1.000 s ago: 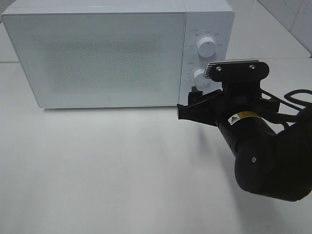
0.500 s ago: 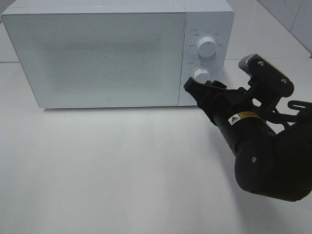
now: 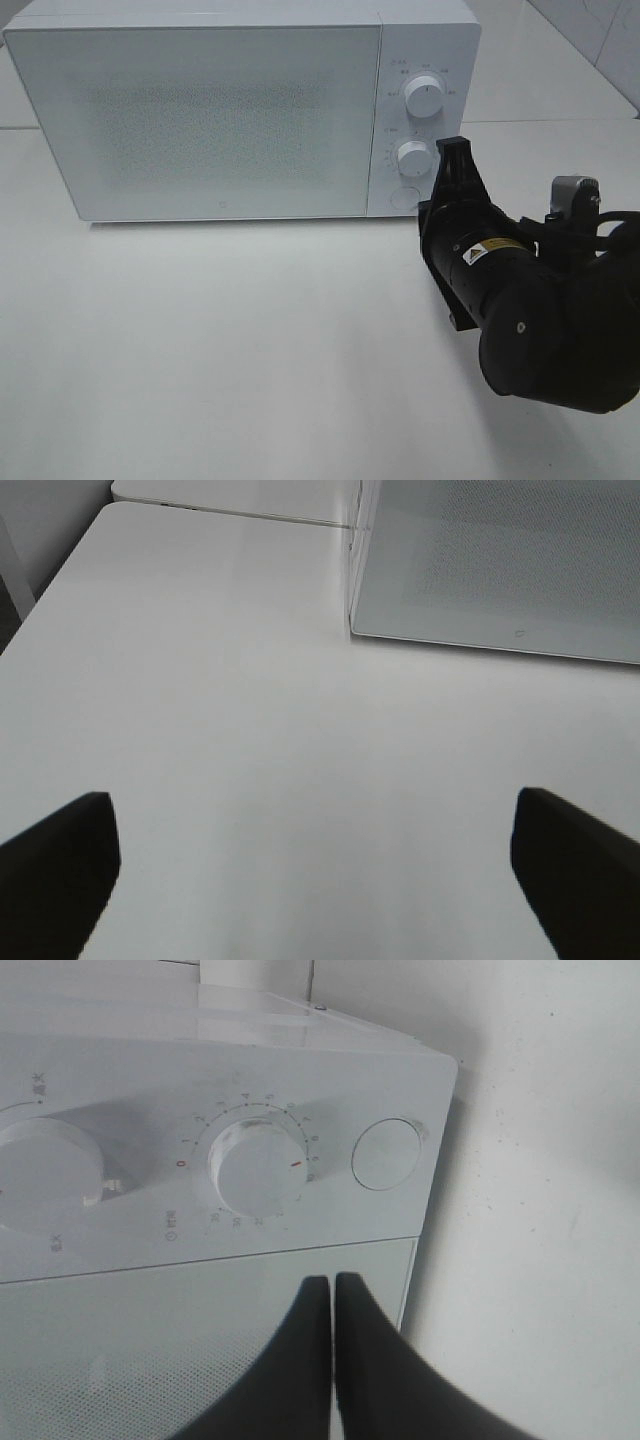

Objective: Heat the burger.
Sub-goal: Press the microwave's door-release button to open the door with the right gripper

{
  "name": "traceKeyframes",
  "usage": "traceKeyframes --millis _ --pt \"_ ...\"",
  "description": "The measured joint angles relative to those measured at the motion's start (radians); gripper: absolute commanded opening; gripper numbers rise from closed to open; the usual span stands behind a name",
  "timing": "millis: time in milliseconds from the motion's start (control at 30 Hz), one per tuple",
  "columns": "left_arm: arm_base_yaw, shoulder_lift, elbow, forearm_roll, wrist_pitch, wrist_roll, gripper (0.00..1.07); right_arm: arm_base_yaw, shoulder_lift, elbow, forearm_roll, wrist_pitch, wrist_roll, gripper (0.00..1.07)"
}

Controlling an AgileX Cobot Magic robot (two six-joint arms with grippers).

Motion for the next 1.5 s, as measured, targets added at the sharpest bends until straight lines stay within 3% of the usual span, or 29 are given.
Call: traceKeyframes --millis 400,833,1500 --pt "0.0 0.0 0.0 0.0 0.0 0.0 1.0 -0.009 0.089 -0.052 -0.006 0.01 0.106 0.0" --pt "0.0 0.0 0.0 0.0 0.0 0.0 1.0 -0.123 0.175 -0.192 -0.08 0.109 0.113 0.0" --pt "0.0 0.0 0.0 0.0 0.0 0.0 1.0 -0.188 0.267 -0.303 -0.106 0.144 0.131 0.0"
